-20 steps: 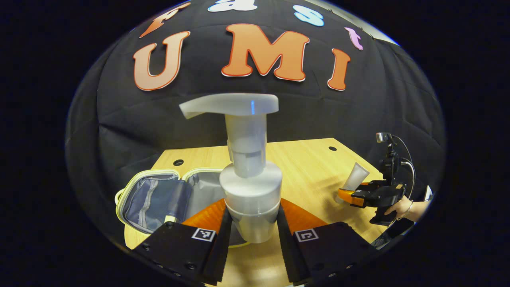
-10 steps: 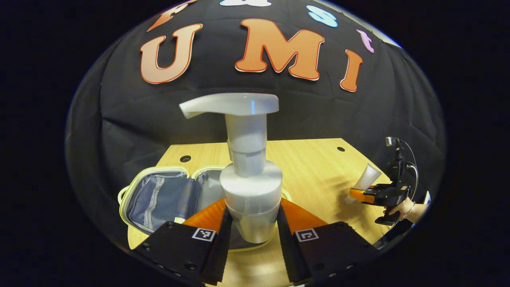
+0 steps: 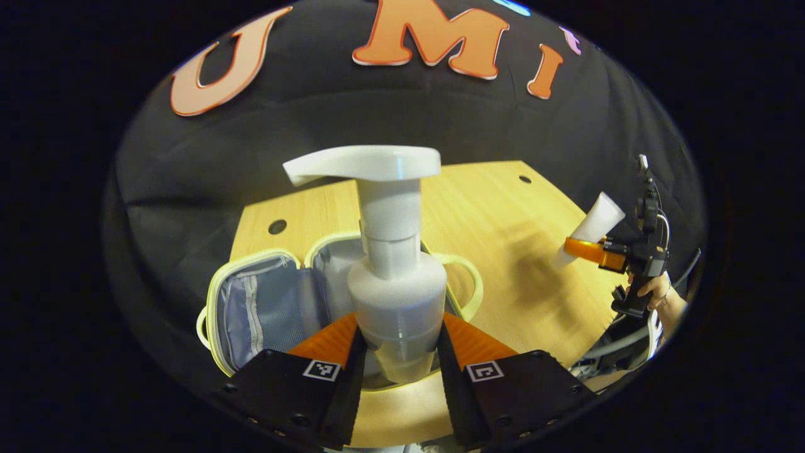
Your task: First open the suitcase, pack the skin care products into it, and then close the suitcase.
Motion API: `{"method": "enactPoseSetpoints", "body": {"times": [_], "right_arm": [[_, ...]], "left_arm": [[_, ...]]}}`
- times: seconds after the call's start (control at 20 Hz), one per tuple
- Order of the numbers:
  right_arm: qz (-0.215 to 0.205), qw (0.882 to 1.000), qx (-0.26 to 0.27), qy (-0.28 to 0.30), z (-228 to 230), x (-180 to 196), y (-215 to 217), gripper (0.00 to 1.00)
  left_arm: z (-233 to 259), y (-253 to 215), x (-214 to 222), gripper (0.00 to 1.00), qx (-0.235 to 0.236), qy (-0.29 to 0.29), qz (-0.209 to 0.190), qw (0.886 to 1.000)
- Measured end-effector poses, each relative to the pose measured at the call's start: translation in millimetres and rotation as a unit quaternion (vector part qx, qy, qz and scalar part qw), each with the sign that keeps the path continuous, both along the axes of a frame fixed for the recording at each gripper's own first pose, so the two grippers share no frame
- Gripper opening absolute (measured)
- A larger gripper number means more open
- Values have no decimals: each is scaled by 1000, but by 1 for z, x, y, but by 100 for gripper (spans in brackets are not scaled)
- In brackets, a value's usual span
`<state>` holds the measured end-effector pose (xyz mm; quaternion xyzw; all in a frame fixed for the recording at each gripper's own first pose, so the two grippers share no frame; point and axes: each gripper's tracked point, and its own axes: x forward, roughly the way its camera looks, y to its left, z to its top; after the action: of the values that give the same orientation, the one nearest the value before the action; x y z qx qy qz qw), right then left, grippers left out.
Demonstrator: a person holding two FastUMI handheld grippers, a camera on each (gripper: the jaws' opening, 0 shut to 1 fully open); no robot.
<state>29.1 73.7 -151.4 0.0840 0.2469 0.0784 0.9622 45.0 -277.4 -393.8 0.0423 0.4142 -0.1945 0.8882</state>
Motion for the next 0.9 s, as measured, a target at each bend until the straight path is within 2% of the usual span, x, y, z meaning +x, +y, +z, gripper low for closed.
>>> {"method": "enactPoseSetpoints", "body": {"times": [0.15, 0.4, 0.6, 0.9], "right_arm": [[-2, 1000, -3, -3, 5, -4, 7, 35], [-20, 1000, 14, 5, 10, -20, 9, 35], [-32, 999, 19, 19, 6, -26, 6, 35], [-31, 999, 22, 32, 2, -27, 10, 35]], "left_arm": [[-35, 9, 12, 58, 11, 72, -18, 997], [-97, 21, 41, 58, 19, 168, 9, 986], [-121, 15, 55, 58, 32, 194, 10, 980], [-126, 19, 58, 60, 47, 202, 22, 978]]}}
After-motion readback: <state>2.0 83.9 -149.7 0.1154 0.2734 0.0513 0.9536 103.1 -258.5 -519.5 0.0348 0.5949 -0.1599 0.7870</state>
